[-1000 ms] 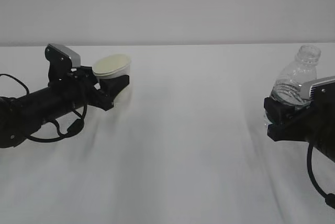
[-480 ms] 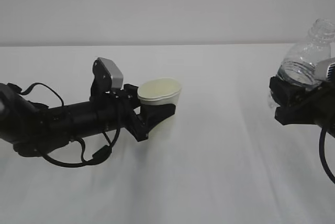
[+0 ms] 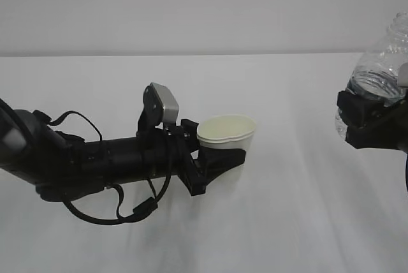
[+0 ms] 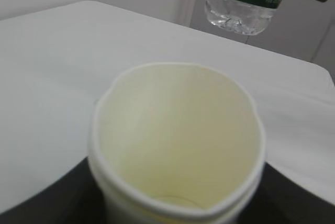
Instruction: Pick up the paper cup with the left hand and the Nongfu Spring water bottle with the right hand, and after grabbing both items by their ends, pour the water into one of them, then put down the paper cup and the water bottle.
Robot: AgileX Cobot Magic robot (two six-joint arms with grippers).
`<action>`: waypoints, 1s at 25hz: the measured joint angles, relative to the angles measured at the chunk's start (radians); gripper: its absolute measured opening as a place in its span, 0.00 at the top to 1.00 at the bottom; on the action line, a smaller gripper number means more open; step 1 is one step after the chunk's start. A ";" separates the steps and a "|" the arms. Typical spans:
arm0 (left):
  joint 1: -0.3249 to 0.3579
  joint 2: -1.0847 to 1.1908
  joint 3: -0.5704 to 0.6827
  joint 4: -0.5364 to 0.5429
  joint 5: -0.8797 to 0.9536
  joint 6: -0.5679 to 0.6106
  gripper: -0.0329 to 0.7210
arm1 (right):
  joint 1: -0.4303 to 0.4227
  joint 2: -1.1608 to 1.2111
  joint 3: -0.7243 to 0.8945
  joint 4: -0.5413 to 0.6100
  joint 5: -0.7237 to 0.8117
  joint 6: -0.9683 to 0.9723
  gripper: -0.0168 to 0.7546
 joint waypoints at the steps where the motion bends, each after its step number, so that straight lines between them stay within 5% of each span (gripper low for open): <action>1: -0.004 0.000 0.000 0.002 0.000 -0.005 0.36 | 0.000 -0.012 0.000 -0.002 0.028 0.000 0.43; 16: -0.027 -0.078 -0.067 0.110 0.002 -0.145 0.36 | 0.000 -0.252 -0.108 -0.045 0.526 0.020 0.43; 25: -0.100 -0.078 -0.149 0.198 0.037 -0.181 0.36 | 0.000 -0.292 -0.153 -0.105 0.730 0.022 0.43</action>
